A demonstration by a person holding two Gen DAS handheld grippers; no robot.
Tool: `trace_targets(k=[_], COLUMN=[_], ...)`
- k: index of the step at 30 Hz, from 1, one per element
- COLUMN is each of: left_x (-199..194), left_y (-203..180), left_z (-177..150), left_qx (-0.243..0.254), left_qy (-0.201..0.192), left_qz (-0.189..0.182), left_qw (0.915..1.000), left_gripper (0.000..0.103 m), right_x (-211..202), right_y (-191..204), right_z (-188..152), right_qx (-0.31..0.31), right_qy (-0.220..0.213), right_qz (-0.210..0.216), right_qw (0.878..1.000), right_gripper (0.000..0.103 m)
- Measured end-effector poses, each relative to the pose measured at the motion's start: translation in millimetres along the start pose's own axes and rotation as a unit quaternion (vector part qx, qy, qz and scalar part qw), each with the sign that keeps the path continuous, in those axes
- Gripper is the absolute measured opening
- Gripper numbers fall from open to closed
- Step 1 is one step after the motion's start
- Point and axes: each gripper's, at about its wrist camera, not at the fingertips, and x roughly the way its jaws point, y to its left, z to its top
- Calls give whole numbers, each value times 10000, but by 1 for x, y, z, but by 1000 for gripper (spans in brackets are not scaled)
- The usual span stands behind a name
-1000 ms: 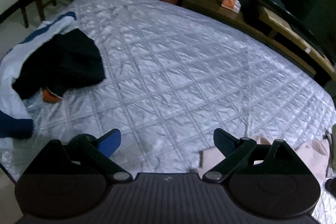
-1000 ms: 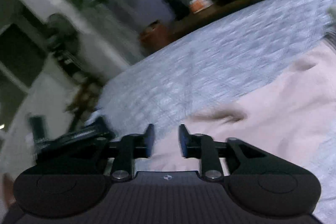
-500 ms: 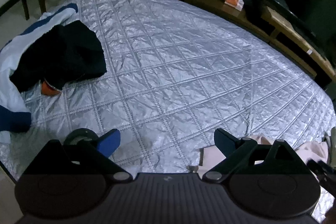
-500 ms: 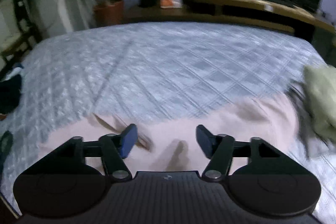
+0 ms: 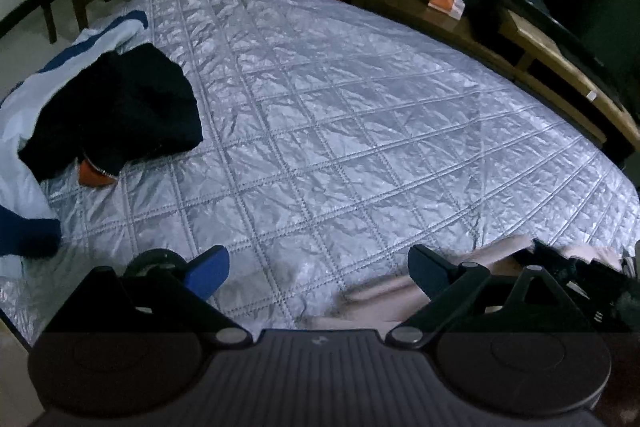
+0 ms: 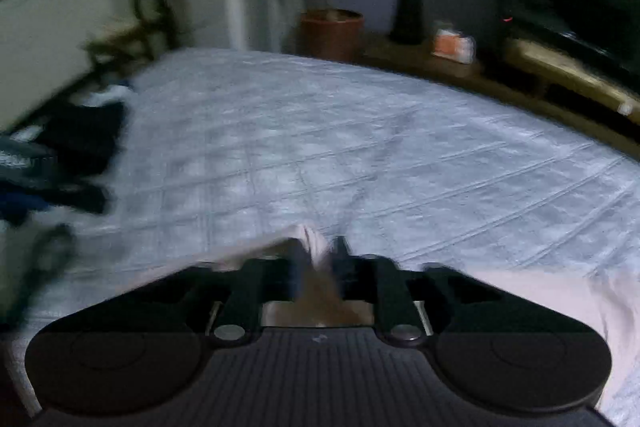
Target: Fold clothes
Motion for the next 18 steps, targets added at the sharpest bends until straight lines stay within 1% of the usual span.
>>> trace_targets(k=[1,2,3,4,6,7,8,10,12,14,15,17,18], left_x=[0,1,1,1,1,1,1,1,2,3,4,7,8], left_y=[-1,0,1,3,6,7,7,6,2,-1,-3,-7,-8], left_z=[-1,-1,-1,-1,-1,-1,-2,-3,-4,-5,-5,-6,-6], left_qx=[29,35,31,0,-70,-76,-76,-46,2,56,82,107,114], left_qy=[0,15,35,48,63,70,78,103,123,124,124,156,177], left_qz=[16,27,35,28,-1,-11,-20,-36,-54,-56,-47,-21,-18], left_qw=[10000,10000,10000,10000,10000,9999,9999,9999,9999,9999,9999,9998,9998], left_gripper=[95,95,95,95,95,95,95,95,95,95,95,95,95], right_x=[-3,-14,-26,-39,-62,-73,-84,-104,-107,-104,-100,-86,-77], right_y=[-1,-4,-8,-17,-50,-76,-102,-152,-188,-211,-218,-224,-225], right_z=[-3,-8,-14,-20,-31,-37,-43,-55,-60,-64,-63,-61,-60], right_qx=[174,336,472,604,1115,1498,1877,2520,2648,2738,2704,2382,2318], right_qy=[51,-62,-195,-342,-502,-505,-506,-443,-128,-130,-116,-78,-80], right_qz=[262,434,487,305,-104,-421,-738,-1332,-1679,-1600,-1546,-1500,-1455], right_qw=[9995,9985,9975,9971,9924,9865,9782,9575,9495,9483,9502,9595,9618], right_gripper=[73,73,74,74,74,74,75,76,76,76,76,76,76])
